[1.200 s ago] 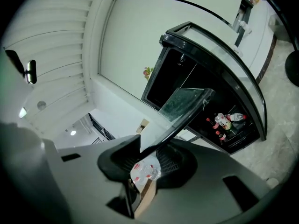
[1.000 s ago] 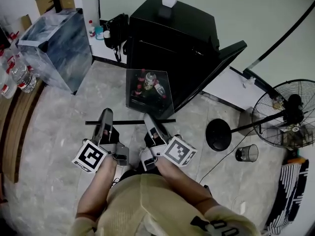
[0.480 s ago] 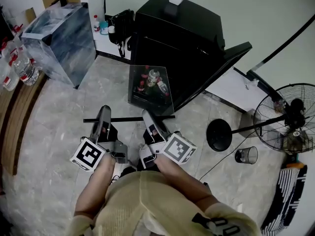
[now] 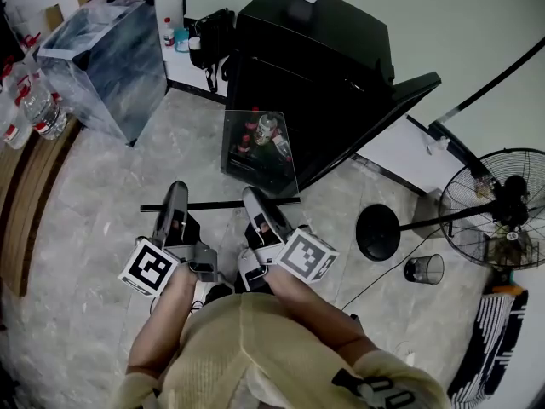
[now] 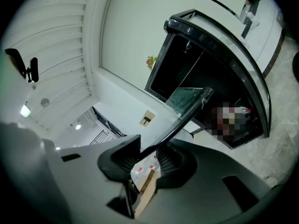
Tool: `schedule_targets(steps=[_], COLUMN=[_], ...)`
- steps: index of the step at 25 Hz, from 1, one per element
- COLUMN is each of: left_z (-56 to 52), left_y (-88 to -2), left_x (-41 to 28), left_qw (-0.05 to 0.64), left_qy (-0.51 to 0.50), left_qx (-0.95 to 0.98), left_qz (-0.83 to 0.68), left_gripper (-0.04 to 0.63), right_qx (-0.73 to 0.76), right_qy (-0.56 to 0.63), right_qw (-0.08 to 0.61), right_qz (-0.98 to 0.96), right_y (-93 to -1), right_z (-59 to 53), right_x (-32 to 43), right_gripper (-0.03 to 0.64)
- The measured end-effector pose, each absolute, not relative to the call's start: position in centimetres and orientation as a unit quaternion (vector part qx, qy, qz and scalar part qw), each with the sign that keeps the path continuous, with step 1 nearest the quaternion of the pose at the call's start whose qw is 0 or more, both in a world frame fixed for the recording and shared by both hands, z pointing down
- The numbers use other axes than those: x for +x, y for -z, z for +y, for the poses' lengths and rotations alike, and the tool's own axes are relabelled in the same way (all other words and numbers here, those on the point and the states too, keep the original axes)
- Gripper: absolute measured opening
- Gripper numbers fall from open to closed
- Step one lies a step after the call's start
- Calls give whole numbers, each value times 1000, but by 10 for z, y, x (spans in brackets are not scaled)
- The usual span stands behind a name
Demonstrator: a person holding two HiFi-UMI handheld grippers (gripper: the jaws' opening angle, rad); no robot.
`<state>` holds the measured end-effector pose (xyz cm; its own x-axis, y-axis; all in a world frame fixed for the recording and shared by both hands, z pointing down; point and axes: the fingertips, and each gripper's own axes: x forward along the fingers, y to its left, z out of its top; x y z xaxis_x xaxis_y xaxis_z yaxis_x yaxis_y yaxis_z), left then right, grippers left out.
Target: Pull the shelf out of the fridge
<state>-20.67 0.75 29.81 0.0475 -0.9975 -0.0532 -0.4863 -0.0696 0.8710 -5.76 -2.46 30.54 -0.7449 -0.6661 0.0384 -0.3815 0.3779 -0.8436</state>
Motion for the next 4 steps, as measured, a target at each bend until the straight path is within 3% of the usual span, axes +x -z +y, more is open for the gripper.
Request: schedule_targets(steps=[4], left_z=[11], left_y=[-303], left_x=[-206], left_qw=[352], left_qy=[366], left_qx=[629], left_qz=[-589], left_gripper=[67], right_qx=[-320], right_qy=[461], right_qw=[149], right_qz=[814], right_y=[-312], right_z=[-23], right_x=[-56], right_gripper=[114])
